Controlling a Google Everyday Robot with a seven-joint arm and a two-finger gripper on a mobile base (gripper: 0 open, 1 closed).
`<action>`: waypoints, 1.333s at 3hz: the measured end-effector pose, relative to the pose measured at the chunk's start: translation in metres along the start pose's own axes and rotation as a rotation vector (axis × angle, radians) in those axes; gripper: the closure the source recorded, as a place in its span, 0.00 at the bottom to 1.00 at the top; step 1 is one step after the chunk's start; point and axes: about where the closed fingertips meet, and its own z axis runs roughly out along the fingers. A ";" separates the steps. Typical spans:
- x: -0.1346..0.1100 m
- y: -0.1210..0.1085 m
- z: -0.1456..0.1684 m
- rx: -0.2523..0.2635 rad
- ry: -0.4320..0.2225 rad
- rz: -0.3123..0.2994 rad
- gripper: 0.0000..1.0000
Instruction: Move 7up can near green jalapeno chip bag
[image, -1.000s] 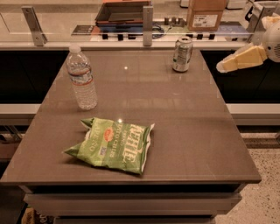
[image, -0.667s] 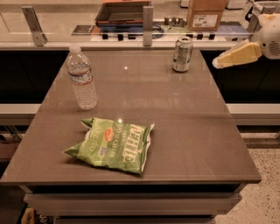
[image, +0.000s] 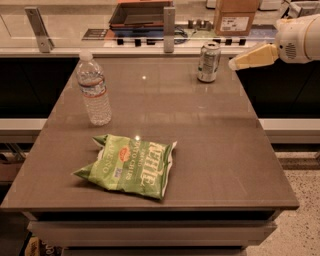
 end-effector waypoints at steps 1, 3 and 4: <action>0.002 -0.002 0.030 -0.035 -0.039 0.054 0.00; 0.006 0.005 0.086 -0.121 -0.162 0.154 0.00; 0.003 0.012 0.110 -0.160 -0.224 0.189 0.00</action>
Offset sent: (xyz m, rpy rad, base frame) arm 0.0731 0.0303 -0.0469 0.2777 0.0029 0.0869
